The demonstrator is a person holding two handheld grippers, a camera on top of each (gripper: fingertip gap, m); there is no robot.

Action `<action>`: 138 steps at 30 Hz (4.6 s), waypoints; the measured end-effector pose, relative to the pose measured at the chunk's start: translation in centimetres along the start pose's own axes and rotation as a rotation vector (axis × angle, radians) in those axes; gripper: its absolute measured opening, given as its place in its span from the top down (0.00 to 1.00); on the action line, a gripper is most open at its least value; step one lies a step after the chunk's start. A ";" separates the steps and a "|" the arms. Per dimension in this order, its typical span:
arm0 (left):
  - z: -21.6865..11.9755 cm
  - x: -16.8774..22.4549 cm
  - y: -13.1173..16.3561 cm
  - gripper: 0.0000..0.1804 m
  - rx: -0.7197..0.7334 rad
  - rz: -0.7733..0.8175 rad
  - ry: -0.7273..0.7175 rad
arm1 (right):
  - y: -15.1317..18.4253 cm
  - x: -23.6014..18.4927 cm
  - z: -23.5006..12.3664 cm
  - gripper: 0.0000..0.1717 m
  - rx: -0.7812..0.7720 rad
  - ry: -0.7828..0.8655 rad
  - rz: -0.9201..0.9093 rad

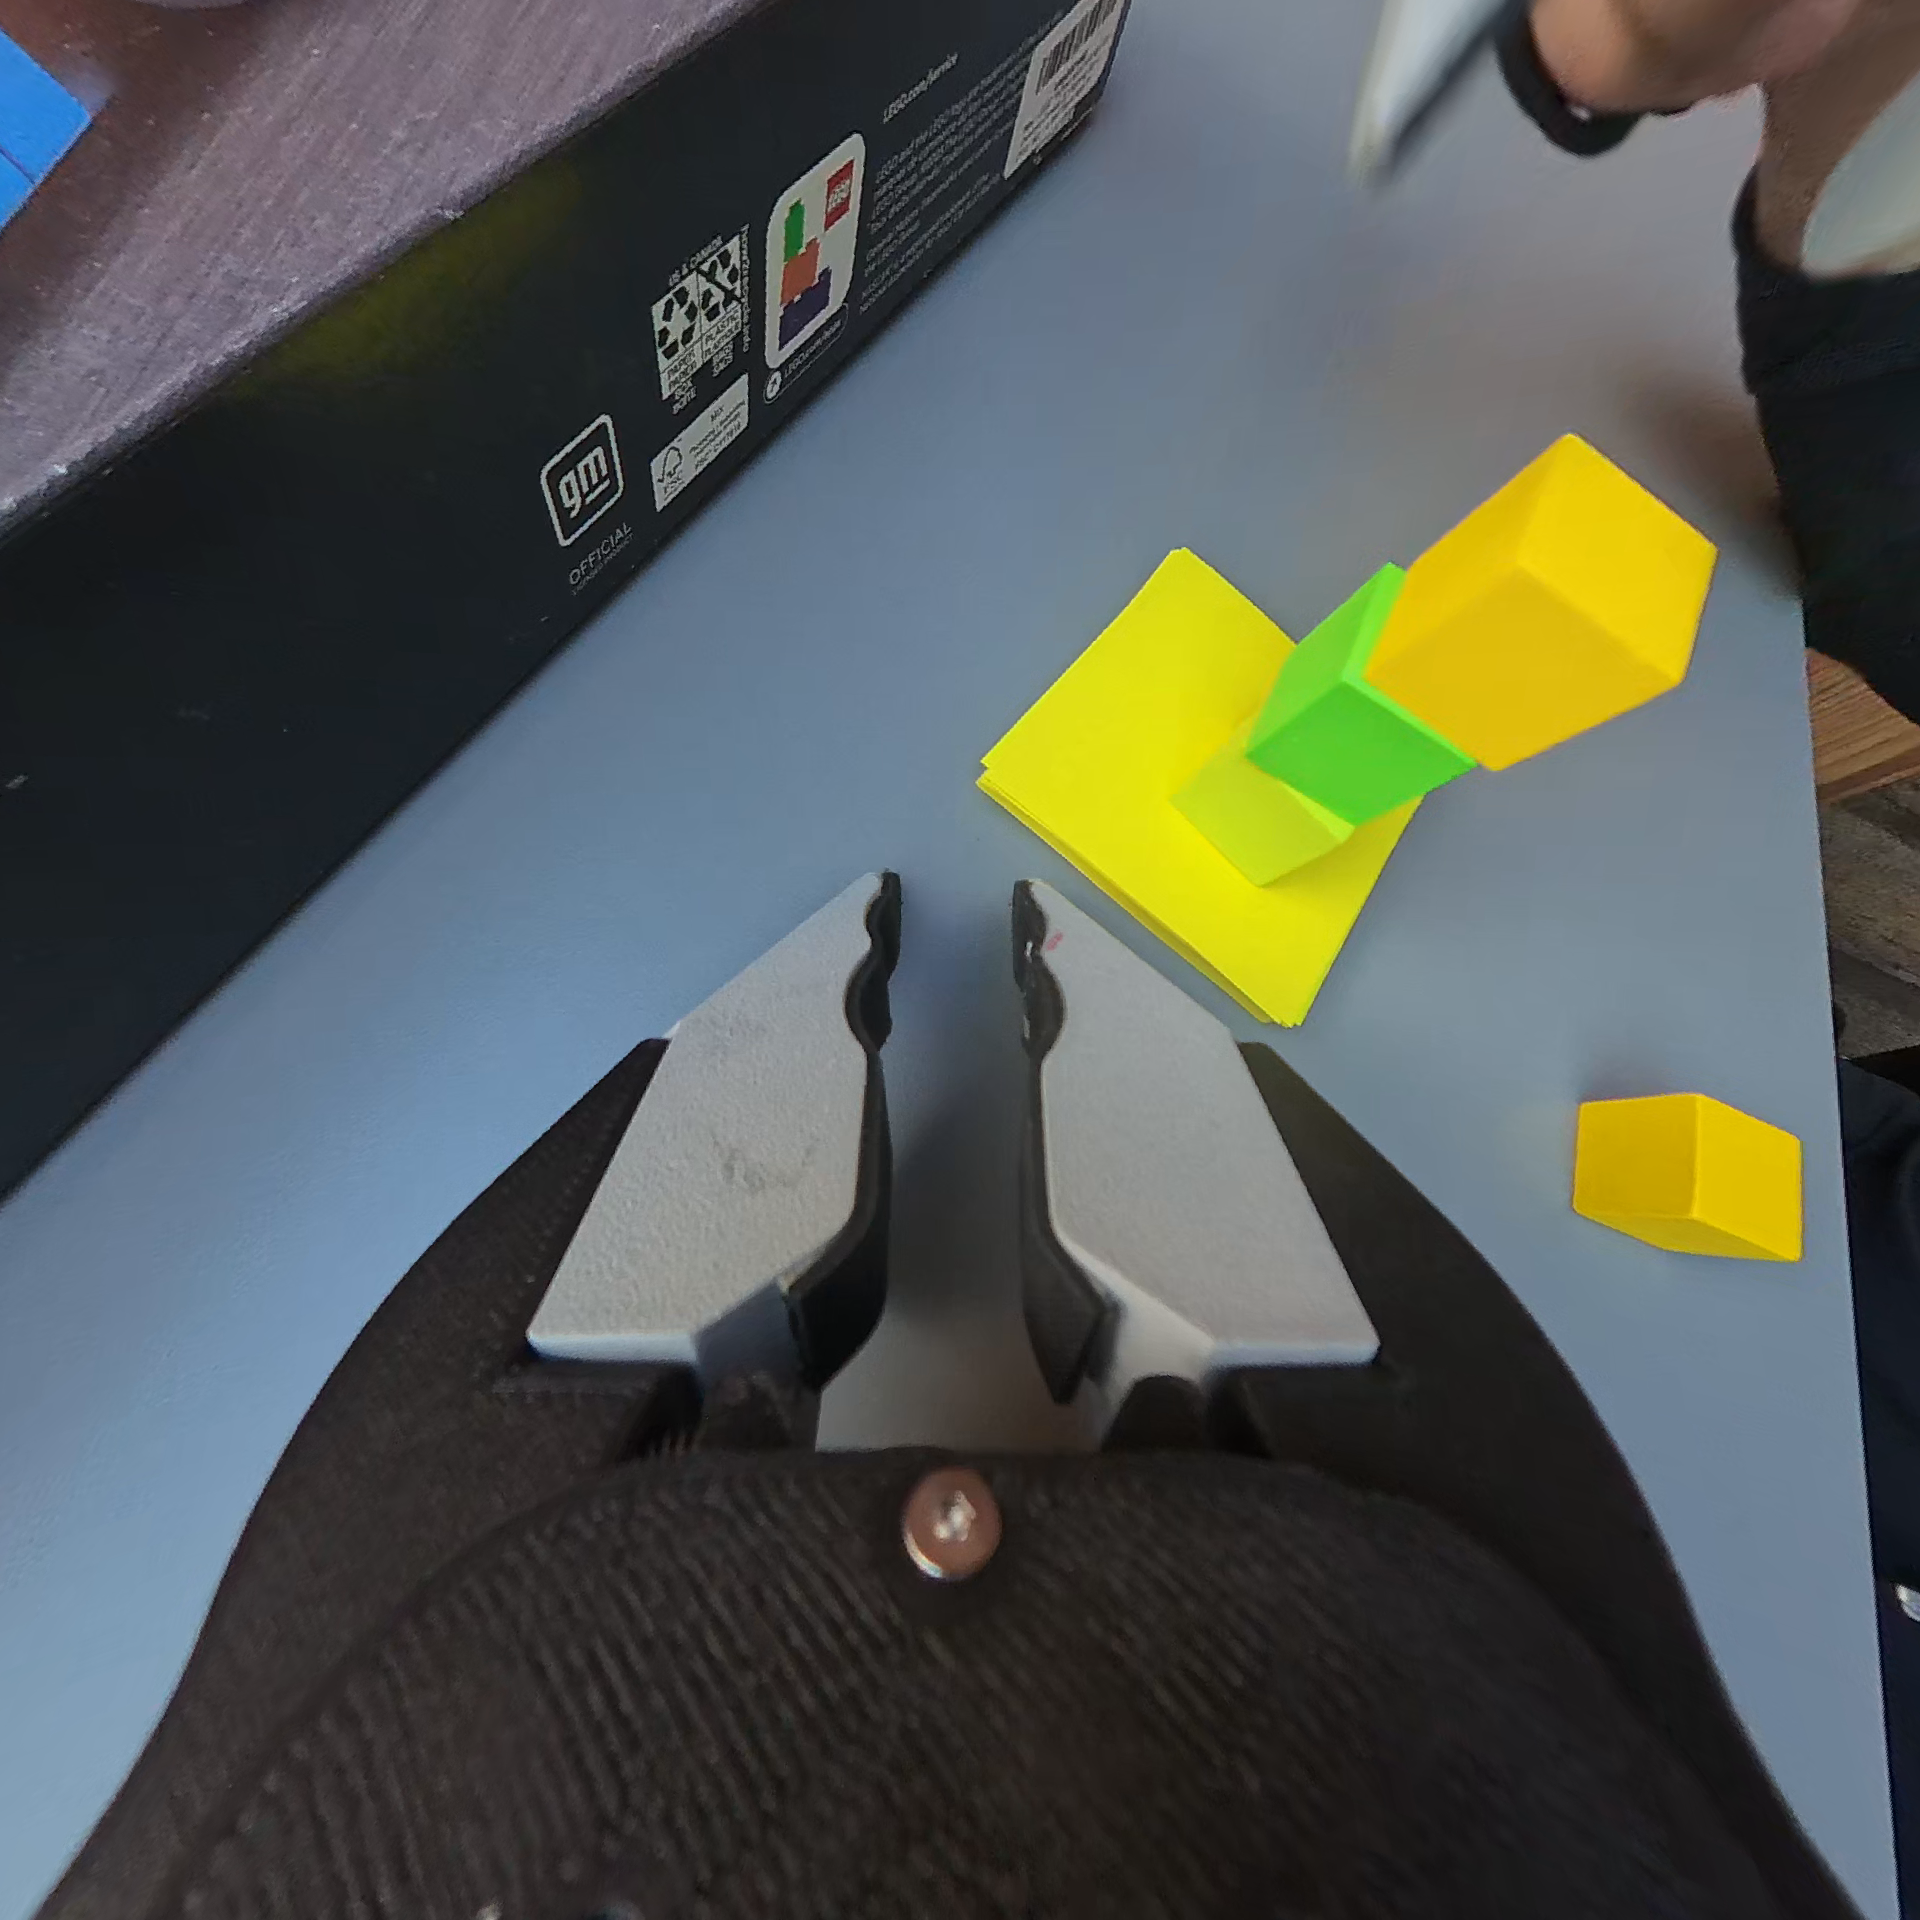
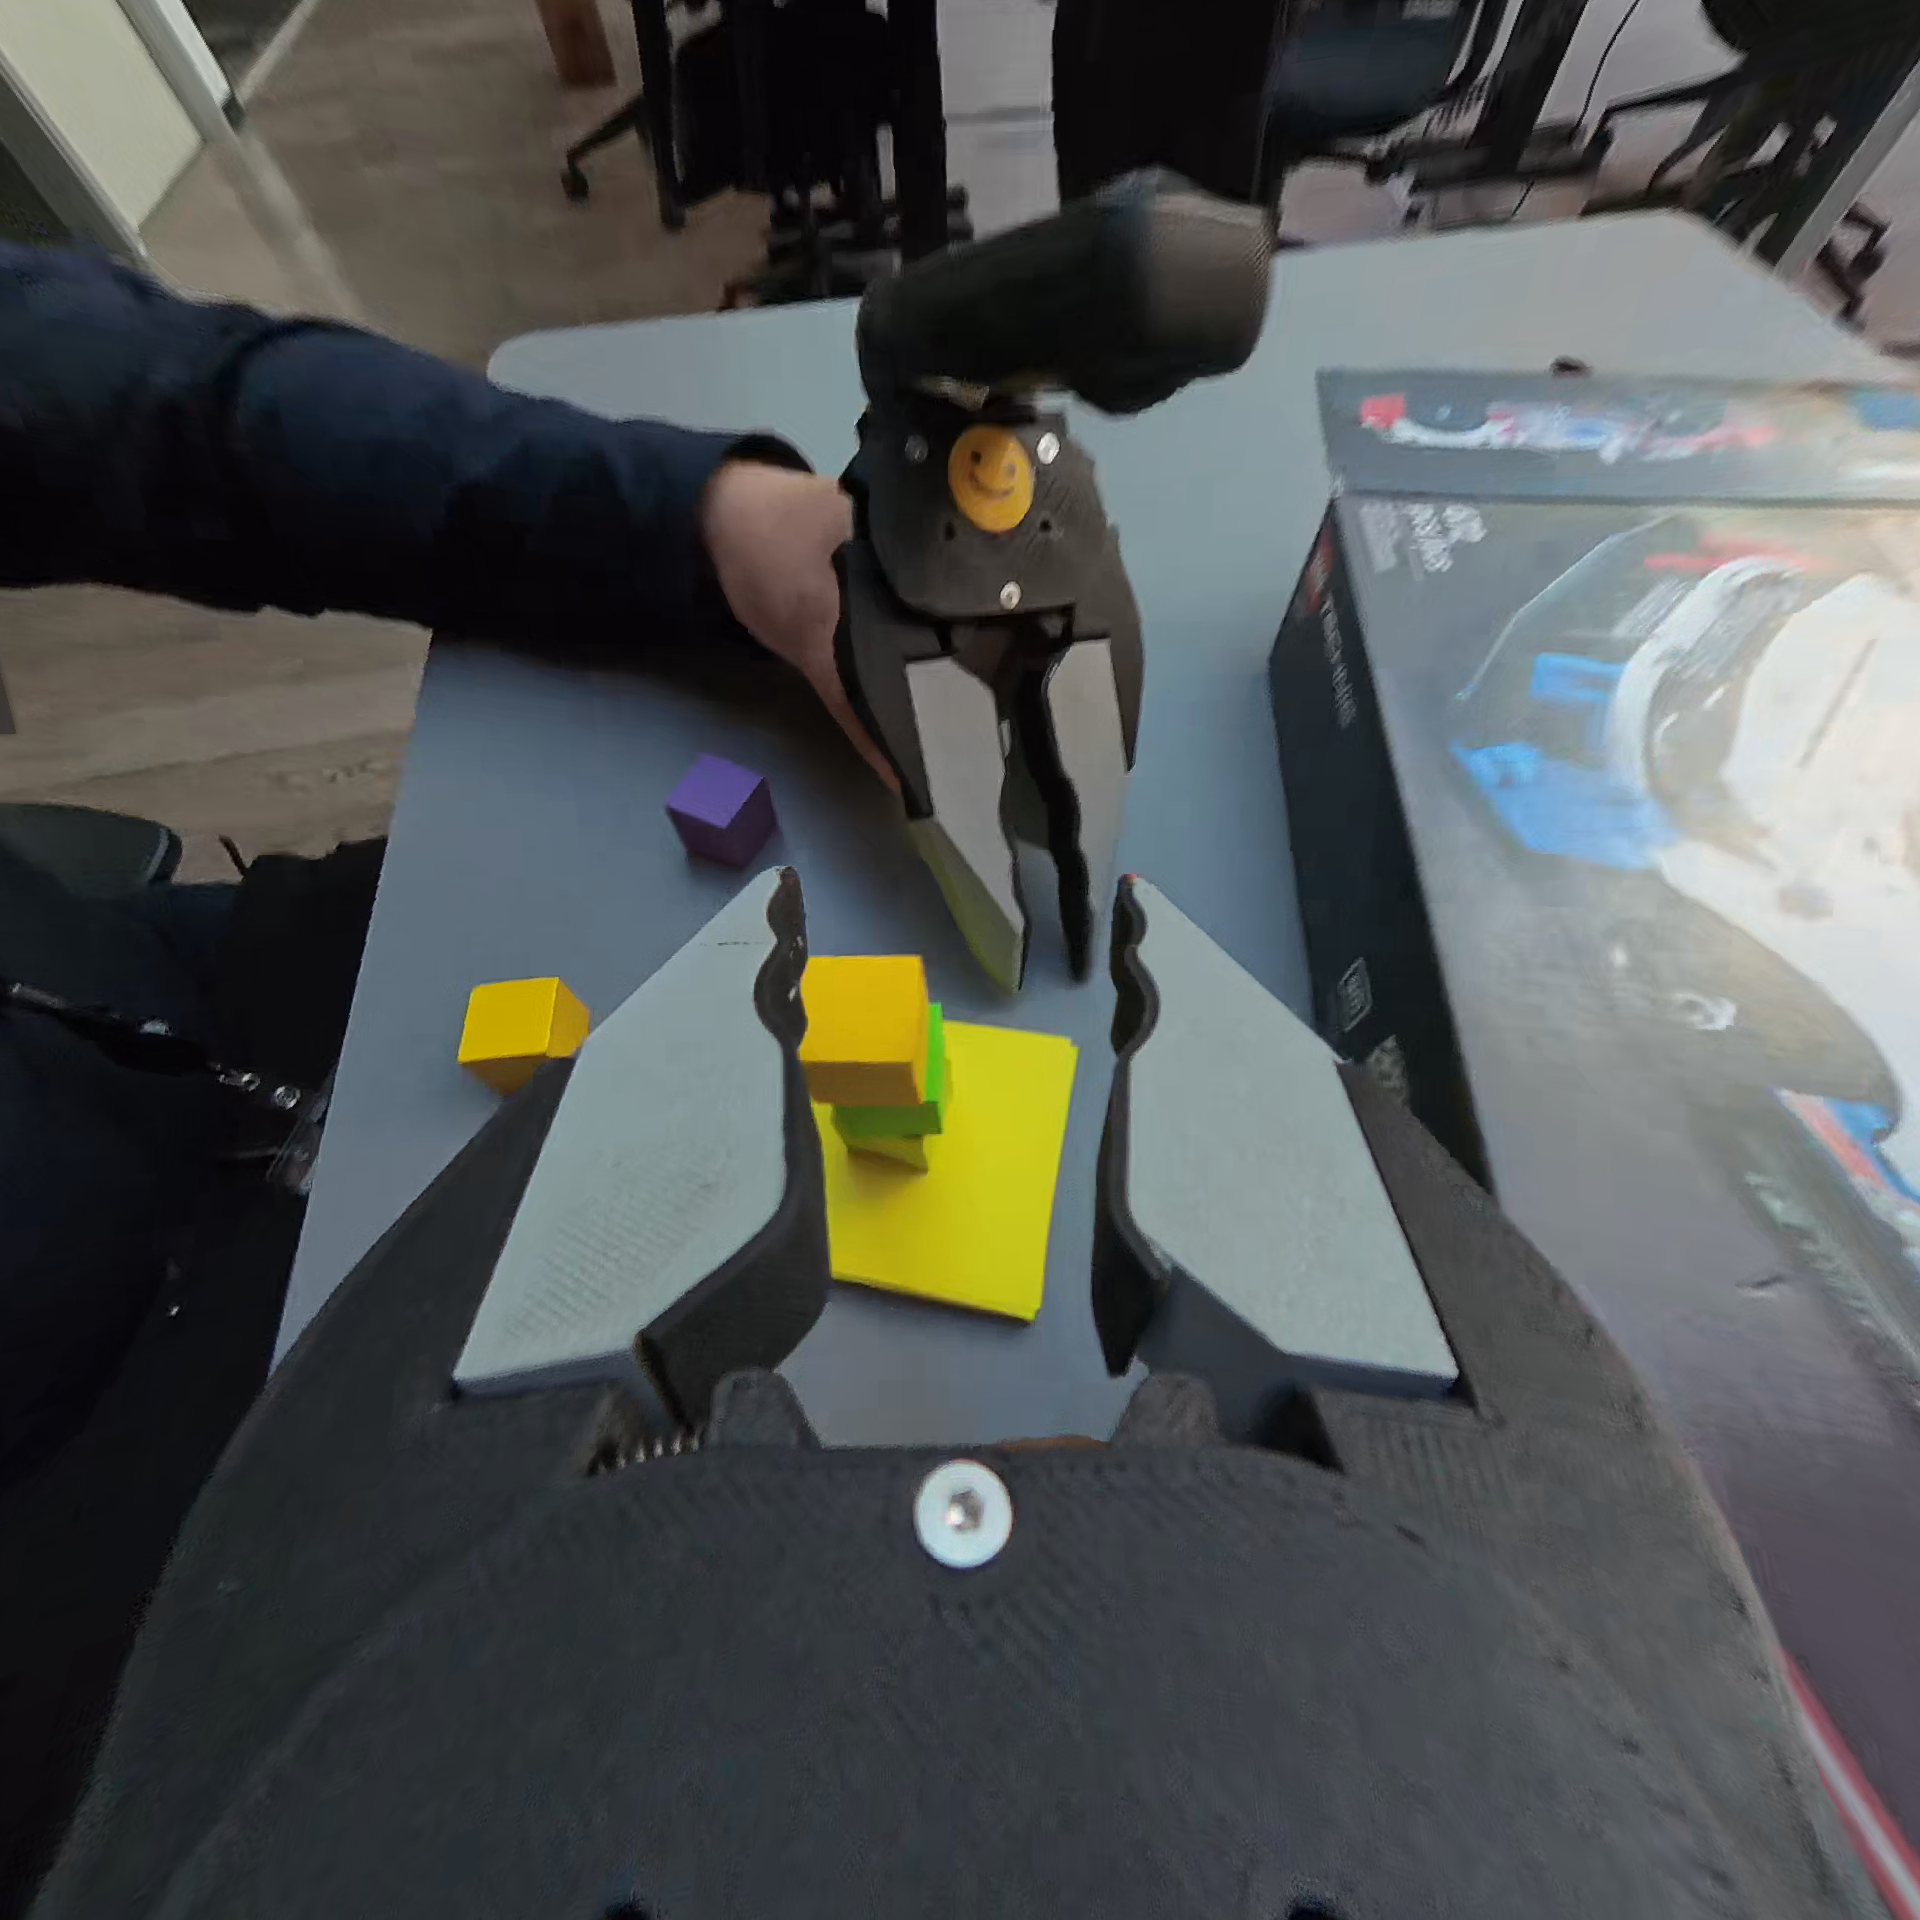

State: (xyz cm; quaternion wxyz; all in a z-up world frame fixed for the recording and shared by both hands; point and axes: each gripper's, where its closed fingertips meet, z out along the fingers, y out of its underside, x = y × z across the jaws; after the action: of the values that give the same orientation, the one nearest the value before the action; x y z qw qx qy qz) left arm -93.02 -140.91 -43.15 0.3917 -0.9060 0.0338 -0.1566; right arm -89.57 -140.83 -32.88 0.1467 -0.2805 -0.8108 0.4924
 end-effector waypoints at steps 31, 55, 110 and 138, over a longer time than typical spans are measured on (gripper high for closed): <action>-8.7 5.8 3.3 0.61 0.007 0.202 0.420 | -1.8 9.0 -6.2 0.81 0.511 0.317 0.164; -5.9 2.2 3.1 0.85 0.008 0.458 0.095 | -2.0 9.4 -7.1 0.83 0.551 0.368 0.164; -7.7 7.3 -7.8 0.86 0.426 1.170 -0.746 | -2.7 -1.8 1.7 0.86 0.212 -0.105 0.047; -7.0 3.0 -6.2 0.90 0.350 0.932 -0.670 | 0.8 -1.0 -0.7 0.86 0.107 -0.135 0.005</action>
State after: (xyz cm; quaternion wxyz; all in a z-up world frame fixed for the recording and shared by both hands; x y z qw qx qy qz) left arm -92.75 -142.06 -33.38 0.5518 -0.7177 0.2758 0.3228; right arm -88.19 -140.65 -33.26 0.1051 -0.2405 -0.7907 0.5531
